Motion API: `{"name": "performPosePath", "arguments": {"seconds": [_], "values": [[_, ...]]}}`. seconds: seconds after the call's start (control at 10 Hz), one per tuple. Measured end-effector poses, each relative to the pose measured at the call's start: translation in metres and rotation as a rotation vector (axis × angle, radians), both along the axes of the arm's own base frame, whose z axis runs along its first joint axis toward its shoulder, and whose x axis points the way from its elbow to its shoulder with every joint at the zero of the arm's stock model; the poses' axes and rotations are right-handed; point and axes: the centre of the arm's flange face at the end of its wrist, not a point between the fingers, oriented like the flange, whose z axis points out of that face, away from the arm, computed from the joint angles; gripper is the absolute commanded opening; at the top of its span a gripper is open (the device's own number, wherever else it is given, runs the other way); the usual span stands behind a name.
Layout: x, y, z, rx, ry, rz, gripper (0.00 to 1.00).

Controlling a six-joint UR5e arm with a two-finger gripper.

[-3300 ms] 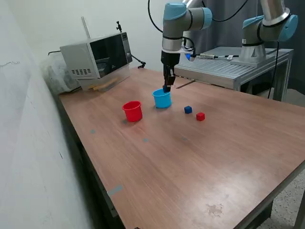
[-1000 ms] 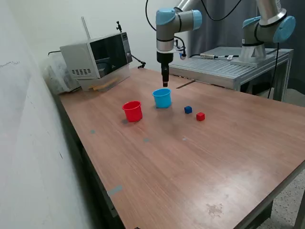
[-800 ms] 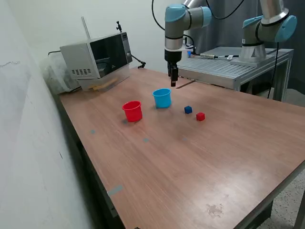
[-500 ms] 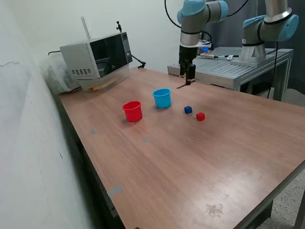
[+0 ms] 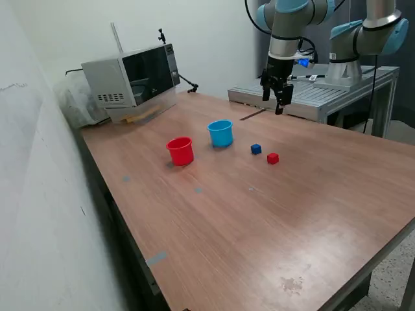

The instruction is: Place red objects in the red bin, and blue objects in the blue bin.

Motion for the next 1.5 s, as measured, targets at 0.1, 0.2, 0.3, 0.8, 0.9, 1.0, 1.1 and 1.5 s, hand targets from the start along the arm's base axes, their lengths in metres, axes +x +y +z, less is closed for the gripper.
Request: {"name": "performPosePath", "arguments": {"seconds": [0.1,0.2,0.3,0.8,0.9,1.0,1.1,1.5], "values": [[-0.003,-0.001,-0.005,0.0,-0.007,0.003,1.0],[-0.008,-0.001,-0.014,0.001,-0.017,0.009,1.0],[-0.014,0.001,-0.024,-0.006,-0.029,0.027,1.0],[-0.022,-0.025,-0.049,-0.137,-0.08,0.259,1.0],[-0.02,-0.038,-0.049,-0.158,-0.079,0.296,1.0],[-0.019,-0.05,-0.049,-0.179,-0.074,0.325,1.0],[-0.018,-0.059,-0.047,-0.197,-0.065,0.346,1.0],[-0.041,-0.069,-0.054,-0.227,-0.041,0.365,1.0]]}}
